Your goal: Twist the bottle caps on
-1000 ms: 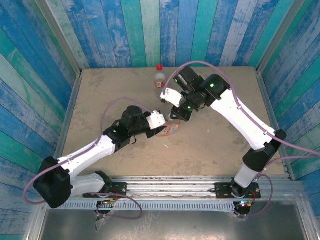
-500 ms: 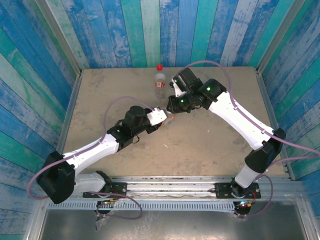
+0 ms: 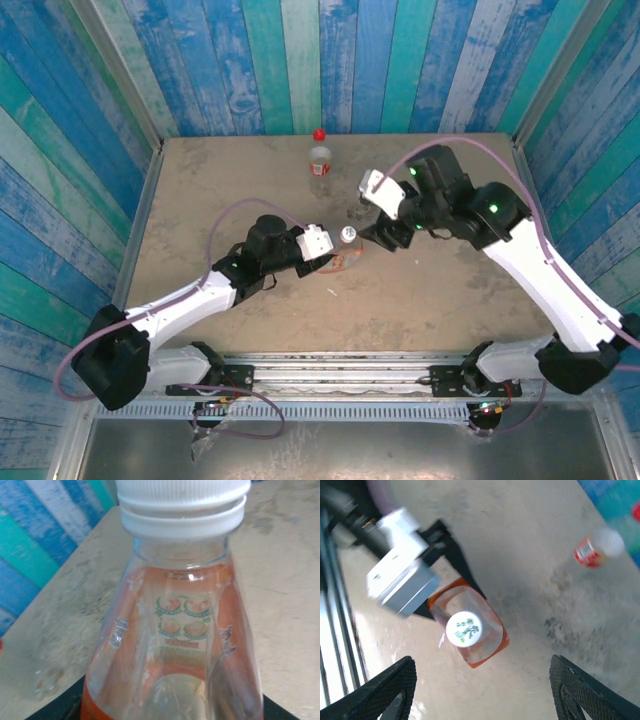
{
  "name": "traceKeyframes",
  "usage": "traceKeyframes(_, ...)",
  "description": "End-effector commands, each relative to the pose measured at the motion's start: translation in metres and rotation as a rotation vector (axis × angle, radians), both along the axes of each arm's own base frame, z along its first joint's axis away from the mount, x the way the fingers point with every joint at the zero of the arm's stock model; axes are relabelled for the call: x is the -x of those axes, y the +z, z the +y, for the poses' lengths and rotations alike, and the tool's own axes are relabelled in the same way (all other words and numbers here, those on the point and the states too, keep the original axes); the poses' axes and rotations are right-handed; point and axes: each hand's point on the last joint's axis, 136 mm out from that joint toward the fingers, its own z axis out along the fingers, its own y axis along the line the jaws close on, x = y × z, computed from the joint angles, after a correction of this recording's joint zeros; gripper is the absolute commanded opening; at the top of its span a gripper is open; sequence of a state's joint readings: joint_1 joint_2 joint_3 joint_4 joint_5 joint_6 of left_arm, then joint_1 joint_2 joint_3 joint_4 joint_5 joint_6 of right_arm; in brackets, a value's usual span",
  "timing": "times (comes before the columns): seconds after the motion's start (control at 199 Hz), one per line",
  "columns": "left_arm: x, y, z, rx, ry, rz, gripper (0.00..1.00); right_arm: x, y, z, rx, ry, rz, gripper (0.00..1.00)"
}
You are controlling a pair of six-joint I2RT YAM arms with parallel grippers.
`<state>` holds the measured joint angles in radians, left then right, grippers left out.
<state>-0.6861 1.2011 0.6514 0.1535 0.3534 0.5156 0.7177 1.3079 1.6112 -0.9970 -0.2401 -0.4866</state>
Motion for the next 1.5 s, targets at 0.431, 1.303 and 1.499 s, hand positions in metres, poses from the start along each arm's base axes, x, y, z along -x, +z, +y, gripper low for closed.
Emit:
traceKeyframes(0.431,0.031,0.025,-0.014,0.042,-0.201,-0.013,0.51,0.028,-0.052,0.028,0.226,0.402,0.015,0.50)
traceKeyframes(1.303,-0.053,0.046,0.033,0.055,0.343,-0.233,0.47,-0.059,-0.057,0.050,-0.133,-0.643,0.427,0.00)
traceKeyframes(1.499,-0.064,0.040,0.051,-0.021,0.512,-0.336,0.47,-0.075,-0.078,0.046,-0.355,-0.955,0.582,0.01)
